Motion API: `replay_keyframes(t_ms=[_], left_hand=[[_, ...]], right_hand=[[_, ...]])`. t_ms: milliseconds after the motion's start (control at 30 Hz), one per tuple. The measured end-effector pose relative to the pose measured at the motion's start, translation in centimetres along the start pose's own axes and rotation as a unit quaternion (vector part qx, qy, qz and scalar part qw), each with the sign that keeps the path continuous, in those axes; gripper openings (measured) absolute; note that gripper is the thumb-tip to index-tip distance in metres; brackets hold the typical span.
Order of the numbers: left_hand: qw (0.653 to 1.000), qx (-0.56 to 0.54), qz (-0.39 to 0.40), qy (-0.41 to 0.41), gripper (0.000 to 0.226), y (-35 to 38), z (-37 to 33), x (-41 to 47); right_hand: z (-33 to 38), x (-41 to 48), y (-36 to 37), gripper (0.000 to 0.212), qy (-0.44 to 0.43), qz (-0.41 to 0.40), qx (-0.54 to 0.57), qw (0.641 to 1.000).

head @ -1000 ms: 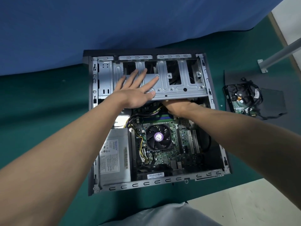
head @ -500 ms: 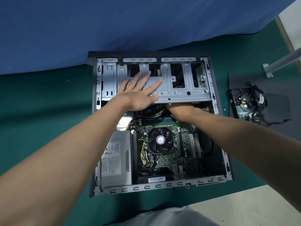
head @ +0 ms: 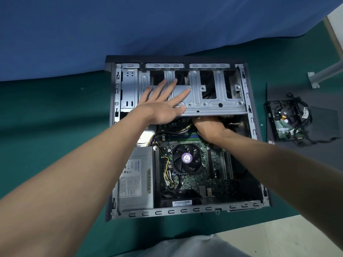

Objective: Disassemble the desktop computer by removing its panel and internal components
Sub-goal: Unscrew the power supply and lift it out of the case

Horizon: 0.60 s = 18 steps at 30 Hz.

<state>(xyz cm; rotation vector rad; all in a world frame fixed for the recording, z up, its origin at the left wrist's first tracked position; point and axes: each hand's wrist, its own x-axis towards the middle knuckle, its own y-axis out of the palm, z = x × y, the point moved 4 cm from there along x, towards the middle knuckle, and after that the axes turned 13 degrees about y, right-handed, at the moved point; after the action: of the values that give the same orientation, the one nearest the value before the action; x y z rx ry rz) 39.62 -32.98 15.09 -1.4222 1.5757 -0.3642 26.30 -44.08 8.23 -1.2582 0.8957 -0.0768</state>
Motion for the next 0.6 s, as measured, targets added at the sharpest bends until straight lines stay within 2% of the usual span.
replay_keyframes(t_ms=[67, 167, 233, 333, 500, 600], left_hand=[[1.000, -0.005, 0.002, 0.000, 0.049, -0.2, 0.0, 0.0], [1.000, -0.005, 0.006, 0.001, 0.050, -0.3, -0.2, 0.0], [1.000, -0.006, 0.010, 0.001, 0.050, -0.2, -0.3, -0.1], [1.000, -0.013, 0.011, 0.001, 0.049, -0.2, -0.3, -0.2], [1.000, -0.001, 0.011, 0.003, 0.049, -0.2, -0.2, -0.1], [1.000, -0.004, 0.011, 0.003, 0.049, -0.3, -0.3, -0.1]], right_hand=[[-0.8, 0.7, -1.0, 0.024, -0.022, 0.027, 0.002, 0.999], [-1.8, 1.1, -1.8, 0.026, -0.025, 0.044, -0.019, 0.999], [-1.5, 0.9, -1.4, 0.019, -0.038, 0.005, -0.027, 0.999], [-0.4, 0.5, -1.4, 0.032, -0.026, -0.016, -0.005, 1.000], [0.7, 0.3, -2.1, 0.032, -0.013, -0.072, 0.027, 0.997], [1.0, 0.2, -2.3, 0.035, -0.014, -0.120, -0.006, 0.993]])
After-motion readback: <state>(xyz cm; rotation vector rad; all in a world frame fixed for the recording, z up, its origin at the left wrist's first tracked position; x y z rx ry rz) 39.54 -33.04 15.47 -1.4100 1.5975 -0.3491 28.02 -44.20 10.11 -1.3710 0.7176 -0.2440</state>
